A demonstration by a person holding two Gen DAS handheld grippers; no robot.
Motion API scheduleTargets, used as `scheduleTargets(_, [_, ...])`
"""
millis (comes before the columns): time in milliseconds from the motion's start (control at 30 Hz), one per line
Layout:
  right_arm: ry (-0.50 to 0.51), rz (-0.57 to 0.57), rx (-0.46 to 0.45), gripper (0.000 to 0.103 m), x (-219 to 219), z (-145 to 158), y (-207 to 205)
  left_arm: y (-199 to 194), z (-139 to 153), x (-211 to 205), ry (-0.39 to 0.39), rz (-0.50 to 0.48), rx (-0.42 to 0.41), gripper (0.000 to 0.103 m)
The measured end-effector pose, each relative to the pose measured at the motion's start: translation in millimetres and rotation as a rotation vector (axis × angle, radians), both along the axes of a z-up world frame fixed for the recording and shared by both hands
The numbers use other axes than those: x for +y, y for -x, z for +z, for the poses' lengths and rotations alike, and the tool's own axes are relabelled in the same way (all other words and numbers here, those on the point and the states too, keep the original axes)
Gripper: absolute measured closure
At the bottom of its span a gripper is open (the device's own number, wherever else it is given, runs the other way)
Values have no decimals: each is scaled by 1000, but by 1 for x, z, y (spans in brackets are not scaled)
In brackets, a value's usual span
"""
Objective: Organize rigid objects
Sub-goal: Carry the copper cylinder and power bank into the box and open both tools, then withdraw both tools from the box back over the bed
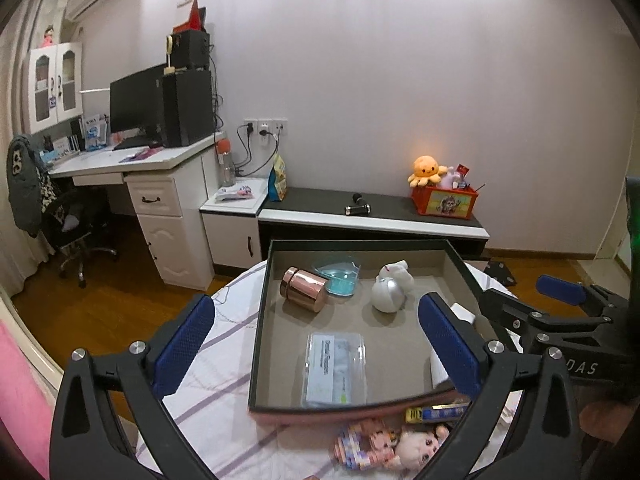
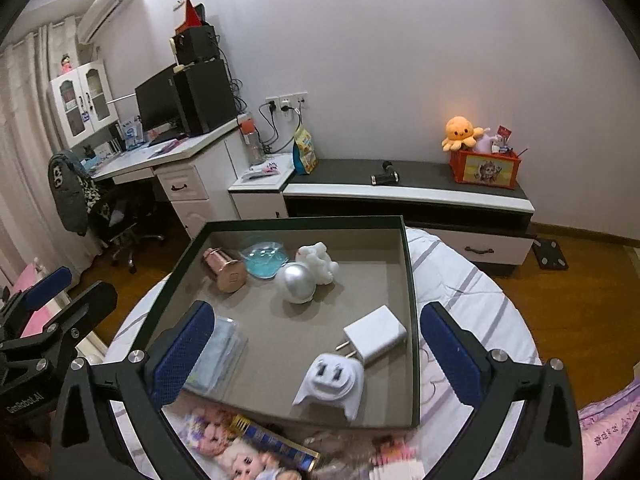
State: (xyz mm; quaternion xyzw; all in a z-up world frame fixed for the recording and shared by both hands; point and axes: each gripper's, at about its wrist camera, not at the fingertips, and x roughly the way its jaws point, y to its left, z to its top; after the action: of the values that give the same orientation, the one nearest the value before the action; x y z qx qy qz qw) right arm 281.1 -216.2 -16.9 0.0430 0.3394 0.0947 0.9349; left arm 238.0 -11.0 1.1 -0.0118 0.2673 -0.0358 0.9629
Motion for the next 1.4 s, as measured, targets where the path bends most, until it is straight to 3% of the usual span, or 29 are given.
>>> scheduleTargets(500, [-14,-9,-98,0,-11,22,96,80,11,4,19,43,-38,0])
scheduleTargets(900, [3,-45,-149,0,-16,18,163,124,-11,1,32,65,-16,0])
scheduleTargets(1400, [2,-38,-162,0,-8,7,199,163,-21,-8,0,61,-25,0])
